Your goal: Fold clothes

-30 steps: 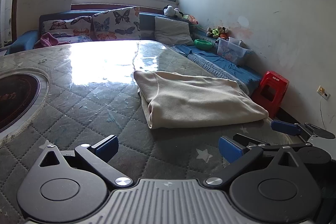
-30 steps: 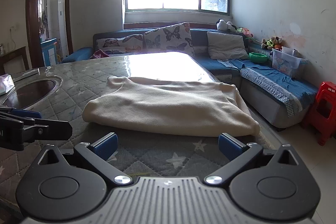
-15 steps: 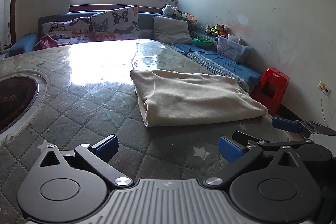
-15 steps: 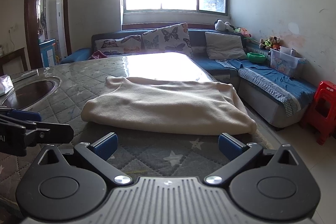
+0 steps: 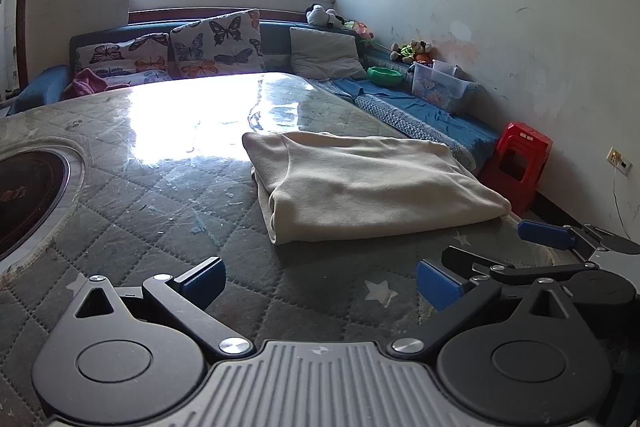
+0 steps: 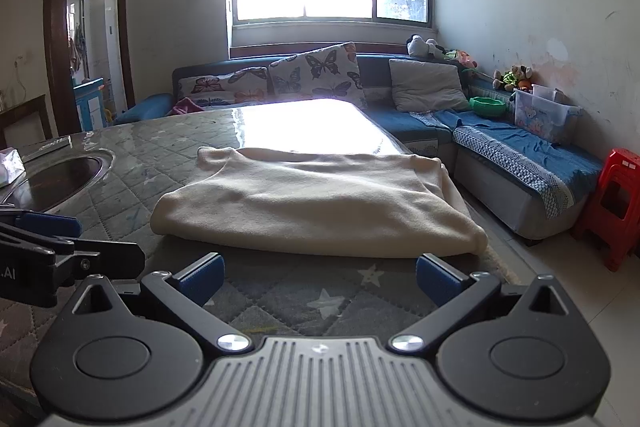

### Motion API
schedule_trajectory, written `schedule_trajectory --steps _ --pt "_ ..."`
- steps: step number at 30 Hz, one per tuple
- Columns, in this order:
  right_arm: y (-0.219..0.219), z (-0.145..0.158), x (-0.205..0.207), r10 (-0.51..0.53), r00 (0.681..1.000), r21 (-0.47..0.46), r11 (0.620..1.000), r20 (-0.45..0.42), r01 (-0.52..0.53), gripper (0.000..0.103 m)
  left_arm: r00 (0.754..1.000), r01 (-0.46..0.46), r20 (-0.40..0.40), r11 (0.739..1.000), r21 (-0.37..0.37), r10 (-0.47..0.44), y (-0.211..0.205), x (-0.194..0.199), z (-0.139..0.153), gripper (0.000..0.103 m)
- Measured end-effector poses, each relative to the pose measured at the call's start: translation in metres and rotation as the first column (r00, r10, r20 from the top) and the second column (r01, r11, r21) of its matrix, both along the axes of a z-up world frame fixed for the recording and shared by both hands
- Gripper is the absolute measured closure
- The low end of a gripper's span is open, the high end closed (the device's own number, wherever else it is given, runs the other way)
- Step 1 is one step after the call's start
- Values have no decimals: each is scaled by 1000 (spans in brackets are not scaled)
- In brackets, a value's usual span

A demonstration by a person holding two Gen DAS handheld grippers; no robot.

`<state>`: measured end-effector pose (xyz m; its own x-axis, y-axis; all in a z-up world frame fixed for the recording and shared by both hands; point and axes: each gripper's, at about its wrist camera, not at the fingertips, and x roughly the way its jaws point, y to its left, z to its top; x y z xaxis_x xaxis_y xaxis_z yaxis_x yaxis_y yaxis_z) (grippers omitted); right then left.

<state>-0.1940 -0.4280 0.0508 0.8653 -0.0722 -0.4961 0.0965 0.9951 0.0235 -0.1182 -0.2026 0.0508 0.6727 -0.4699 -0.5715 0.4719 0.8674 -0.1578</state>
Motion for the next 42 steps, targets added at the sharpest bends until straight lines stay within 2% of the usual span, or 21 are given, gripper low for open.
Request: schedule_trajectory --steps 42 --pt "-10 -2 31 -5 999 44 999 -44 7 0 998 -4 -62 1000 21 5 -13 40 1 0"
